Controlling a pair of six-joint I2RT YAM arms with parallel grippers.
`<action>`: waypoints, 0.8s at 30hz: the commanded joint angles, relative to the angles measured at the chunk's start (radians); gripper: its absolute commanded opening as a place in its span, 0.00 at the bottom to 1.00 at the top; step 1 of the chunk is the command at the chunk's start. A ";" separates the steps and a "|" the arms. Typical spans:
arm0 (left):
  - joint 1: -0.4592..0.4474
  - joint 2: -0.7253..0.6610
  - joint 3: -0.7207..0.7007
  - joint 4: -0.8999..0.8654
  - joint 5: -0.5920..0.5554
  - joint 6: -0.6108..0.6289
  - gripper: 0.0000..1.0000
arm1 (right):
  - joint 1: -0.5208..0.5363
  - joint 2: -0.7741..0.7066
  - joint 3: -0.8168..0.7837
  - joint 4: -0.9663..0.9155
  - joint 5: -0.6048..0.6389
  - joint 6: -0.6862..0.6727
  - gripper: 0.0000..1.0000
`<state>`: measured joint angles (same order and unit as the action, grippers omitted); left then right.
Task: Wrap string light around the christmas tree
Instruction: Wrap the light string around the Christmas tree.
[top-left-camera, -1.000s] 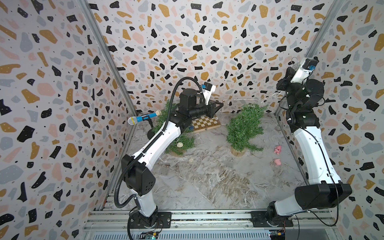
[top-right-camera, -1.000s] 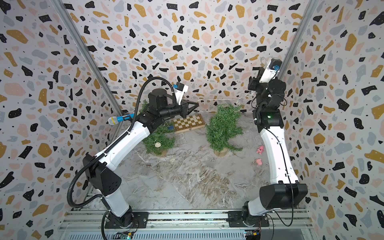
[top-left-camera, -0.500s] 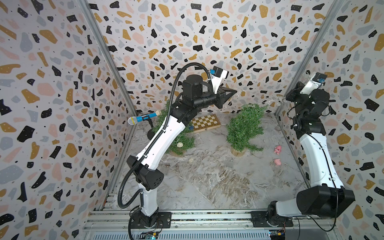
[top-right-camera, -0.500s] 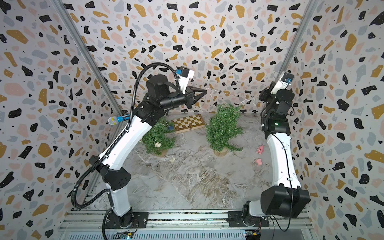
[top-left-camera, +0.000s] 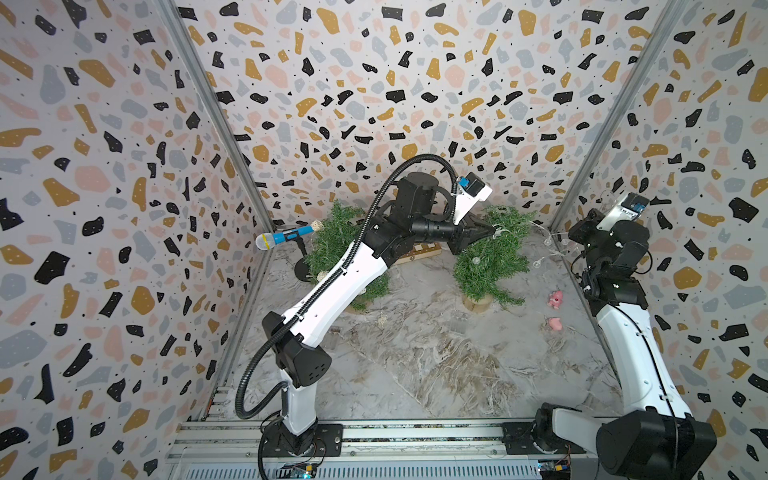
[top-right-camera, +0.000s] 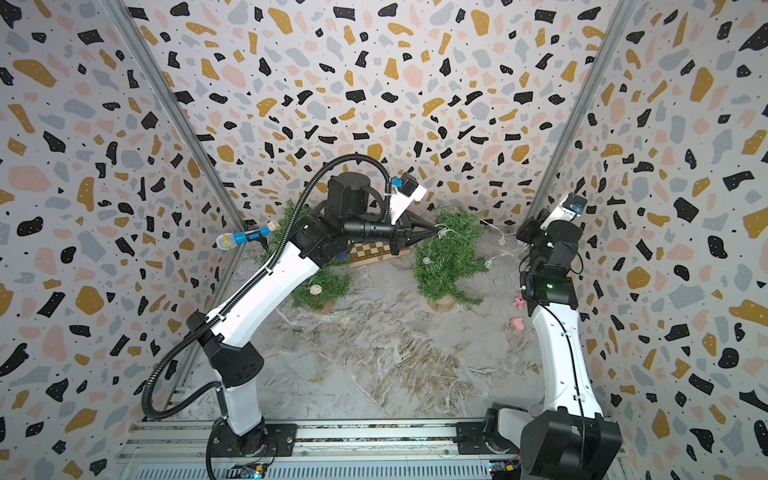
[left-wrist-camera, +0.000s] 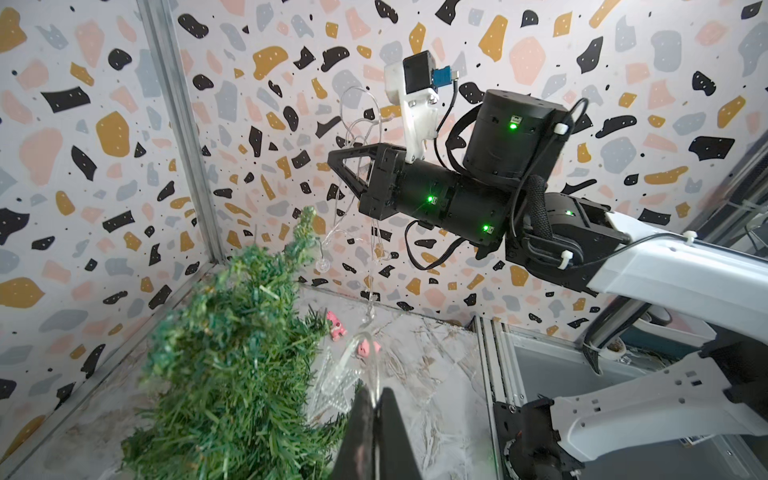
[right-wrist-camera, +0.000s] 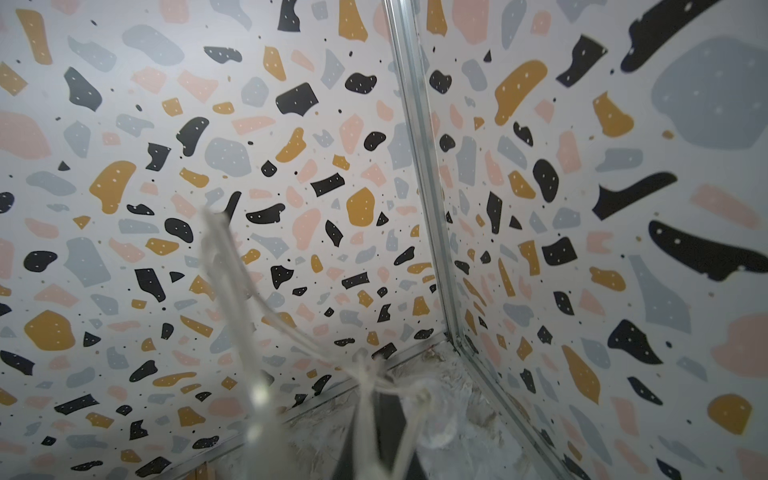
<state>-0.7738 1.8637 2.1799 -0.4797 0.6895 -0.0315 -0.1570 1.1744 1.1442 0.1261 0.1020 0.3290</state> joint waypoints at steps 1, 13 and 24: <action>0.000 -0.097 -0.075 0.006 0.012 0.027 0.00 | -0.003 -0.028 -0.020 -0.024 -0.005 0.047 0.23; 0.017 -0.553 -0.815 0.063 -0.284 0.018 0.00 | 0.058 -0.047 -0.080 -0.079 0.058 0.013 0.67; 0.277 -0.737 -0.855 -0.003 -0.497 -0.116 0.00 | 0.143 -0.060 -0.100 -0.185 0.038 -0.013 0.70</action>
<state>-0.5175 1.1954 1.3315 -0.4973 0.2546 -0.1036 -0.0204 1.1320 1.0527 -0.0040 0.1505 0.3260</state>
